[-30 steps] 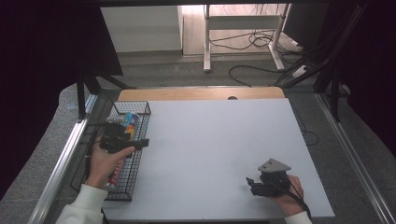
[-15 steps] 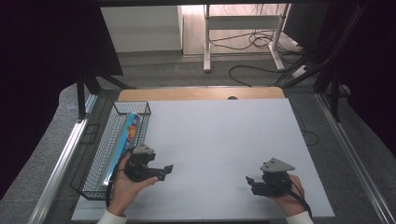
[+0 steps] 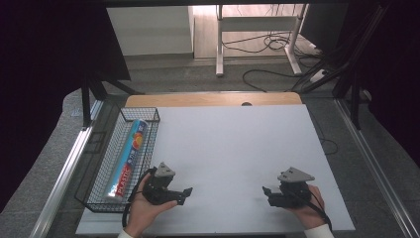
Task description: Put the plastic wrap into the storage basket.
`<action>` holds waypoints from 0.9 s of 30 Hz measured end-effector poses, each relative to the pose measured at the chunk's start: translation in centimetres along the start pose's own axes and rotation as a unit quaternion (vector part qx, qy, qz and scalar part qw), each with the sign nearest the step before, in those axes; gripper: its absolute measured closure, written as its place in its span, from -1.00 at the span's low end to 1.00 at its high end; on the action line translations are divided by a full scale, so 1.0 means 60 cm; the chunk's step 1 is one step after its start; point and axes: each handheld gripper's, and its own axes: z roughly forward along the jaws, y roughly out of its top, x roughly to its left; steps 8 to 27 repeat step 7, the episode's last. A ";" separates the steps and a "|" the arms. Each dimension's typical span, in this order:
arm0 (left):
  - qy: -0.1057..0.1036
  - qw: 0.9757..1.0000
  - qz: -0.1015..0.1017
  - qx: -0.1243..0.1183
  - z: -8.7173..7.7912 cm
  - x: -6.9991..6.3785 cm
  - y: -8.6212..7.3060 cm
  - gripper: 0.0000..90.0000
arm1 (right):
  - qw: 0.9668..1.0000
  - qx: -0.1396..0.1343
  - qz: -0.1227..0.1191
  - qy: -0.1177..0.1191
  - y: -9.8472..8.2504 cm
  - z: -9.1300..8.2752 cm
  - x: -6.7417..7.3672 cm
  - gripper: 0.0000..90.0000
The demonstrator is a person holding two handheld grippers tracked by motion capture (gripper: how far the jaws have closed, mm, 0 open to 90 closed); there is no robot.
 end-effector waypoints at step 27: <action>0.003 1.000 0.008 -0.005 0.001 -0.004 -0.005 -0.64 | 1.000 -0.008 0.003 0.004 0.000 -0.001 -0.001 -0.60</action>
